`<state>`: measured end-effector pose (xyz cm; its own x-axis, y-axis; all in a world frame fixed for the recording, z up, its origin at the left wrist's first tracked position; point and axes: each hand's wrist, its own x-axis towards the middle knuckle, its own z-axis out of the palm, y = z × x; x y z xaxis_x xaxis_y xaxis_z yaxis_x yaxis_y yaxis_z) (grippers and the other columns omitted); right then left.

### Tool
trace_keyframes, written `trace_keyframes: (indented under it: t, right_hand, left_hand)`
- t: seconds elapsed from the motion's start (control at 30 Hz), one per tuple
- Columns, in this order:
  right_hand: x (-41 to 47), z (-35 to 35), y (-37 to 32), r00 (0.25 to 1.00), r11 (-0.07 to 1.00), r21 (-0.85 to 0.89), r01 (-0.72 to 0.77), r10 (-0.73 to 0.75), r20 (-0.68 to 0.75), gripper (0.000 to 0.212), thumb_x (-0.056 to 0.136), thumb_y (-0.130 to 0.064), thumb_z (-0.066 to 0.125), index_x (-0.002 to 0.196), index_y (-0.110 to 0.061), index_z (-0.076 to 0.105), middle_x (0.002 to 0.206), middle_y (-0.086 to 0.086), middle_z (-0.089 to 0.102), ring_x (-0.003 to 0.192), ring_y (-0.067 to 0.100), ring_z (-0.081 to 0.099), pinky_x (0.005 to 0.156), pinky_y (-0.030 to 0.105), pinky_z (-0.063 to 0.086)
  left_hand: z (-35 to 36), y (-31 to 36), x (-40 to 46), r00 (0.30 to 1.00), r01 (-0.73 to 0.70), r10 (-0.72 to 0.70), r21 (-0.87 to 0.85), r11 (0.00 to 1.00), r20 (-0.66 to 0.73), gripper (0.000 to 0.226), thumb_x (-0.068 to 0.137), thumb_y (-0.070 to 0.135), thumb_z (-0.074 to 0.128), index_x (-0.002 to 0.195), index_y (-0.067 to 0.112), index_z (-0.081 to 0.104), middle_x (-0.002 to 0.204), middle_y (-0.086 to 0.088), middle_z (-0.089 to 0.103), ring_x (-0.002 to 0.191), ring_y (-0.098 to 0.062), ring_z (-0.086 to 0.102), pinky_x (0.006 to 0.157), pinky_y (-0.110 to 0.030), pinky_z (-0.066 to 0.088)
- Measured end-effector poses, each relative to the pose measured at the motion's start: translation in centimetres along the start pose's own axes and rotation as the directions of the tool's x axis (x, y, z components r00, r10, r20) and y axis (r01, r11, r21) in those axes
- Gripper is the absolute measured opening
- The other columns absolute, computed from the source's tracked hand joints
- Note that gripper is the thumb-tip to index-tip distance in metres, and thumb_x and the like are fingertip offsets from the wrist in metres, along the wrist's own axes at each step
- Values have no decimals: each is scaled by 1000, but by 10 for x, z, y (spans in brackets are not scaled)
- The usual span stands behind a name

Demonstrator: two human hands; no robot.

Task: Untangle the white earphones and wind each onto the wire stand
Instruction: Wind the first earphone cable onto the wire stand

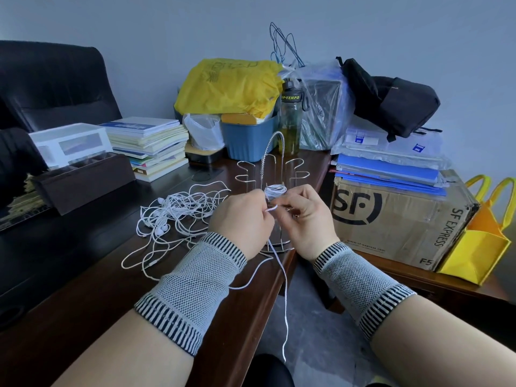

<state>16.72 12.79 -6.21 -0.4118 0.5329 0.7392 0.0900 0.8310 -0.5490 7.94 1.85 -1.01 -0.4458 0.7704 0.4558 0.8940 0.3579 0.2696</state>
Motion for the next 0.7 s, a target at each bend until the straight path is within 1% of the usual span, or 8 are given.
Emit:
trace_keyframes:
  t: [0.07, 0.13, 0.17, 0.23, 0.27, 0.33, 0.53, 0.7]
  right_hand:
    - [0, -2, -4, 990, 982, 121, -142, 142, 9, 8, 84, 0, 69, 84, -8, 71, 87, -4, 54, 70, -13, 55, 65, 0, 39]
    - [1, -2, -7, 963, 939, 221, -264, 268, 10, 15, 86, -2, 68, 78, -15, 68, 88, 4, 59, 66, -10, 55, 65, 5, 40]
    - [2, -1, -8, 947, 908, 278, -313, 320, 19, 16, 86, -3, 67, 77, -17, 67, 88, 6, 60, 63, -8, 54, 65, 10, 42]
    - [3, -2, -13, 903, 799, 439, -410, 422, 77, 10, 89, -1, 63, 80, -6, 64, 79, 8, 58, 51, -4, 53, 55, 13, 44]
    - [4, -2, -16, 880, 734, 510, -449, 462, 110, 9, 90, 0, 60, 82, -1, 62, 73, 9, 55, 46, -2, 51, 49, 13, 44]
    - [4, -2, -20, 845, 642, 587, -493, 513, 150, 13, 92, -2, 58, 79, -3, 59, 67, 10, 51, 46, 5, 49, 44, 14, 44]
    - [9, 0, -25, 785, 519, 655, -549, 589, 191, 19, 95, -5, 54, 77, -7, 56, 63, 5, 48, 41, 1, 46, 41, 14, 41]
    - [15, -1, -25, 729, 498, 605, -622, 650, 214, 22, 95, -16, 54, 74, -12, 58, 68, 4, 57, 43, 7, 51, 41, 18, 43]
  left_hand:
    - [-3, 0, 1, 998, 51, -51, -1, 999, -32, 12, 91, 27, 55, 82, 19, 56, 81, 3, 64, 81, -21, 56, 71, -31, 43]
    - [-5, -5, 2, 990, 139, -131, -149, 979, 58, 11, 89, 23, 57, 79, 18, 60, 75, 6, 66, 78, -18, 60, 73, -32, 49]
    - [-6, -9, 2, 978, 196, -161, -309, 931, 136, 12, 89, 19, 59, 77, 19, 62, 69, 6, 68, 73, -16, 63, 72, -33, 52]
    - [-8, -14, 1, 952, 298, -175, -626, 720, 252, 15, 90, 13, 61, 76, 17, 64, 59, 7, 67, 61, -13, 63, 65, -32, 55]
    - [-8, -15, 2, 950, 309, -171, -712, 631, 260, 14, 90, 12, 62, 77, 16, 65, 57, 8, 63, 56, -10, 60, 62, -30, 54]
    - [-8, -15, 5, 962, 272, -182, -784, 559, 204, 13, 90, 16, 64, 77, 17, 68, 54, 10, 58, 52, -6, 53, 59, -27, 50]
    - [-1, -1, 24, 957, 181, -285, -677, 713, -44, 18, 86, 27, 69, 68, 23, 68, 58, 6, 67, 53, -6, 60, 64, -30, 56]
    - [0, 2, 32, 959, 210, -260, -332, 920, -115, 43, 90, 41, 59, 62, 11, 69, 61, -2, 69, 63, -22, 66, 65, -40, 57]
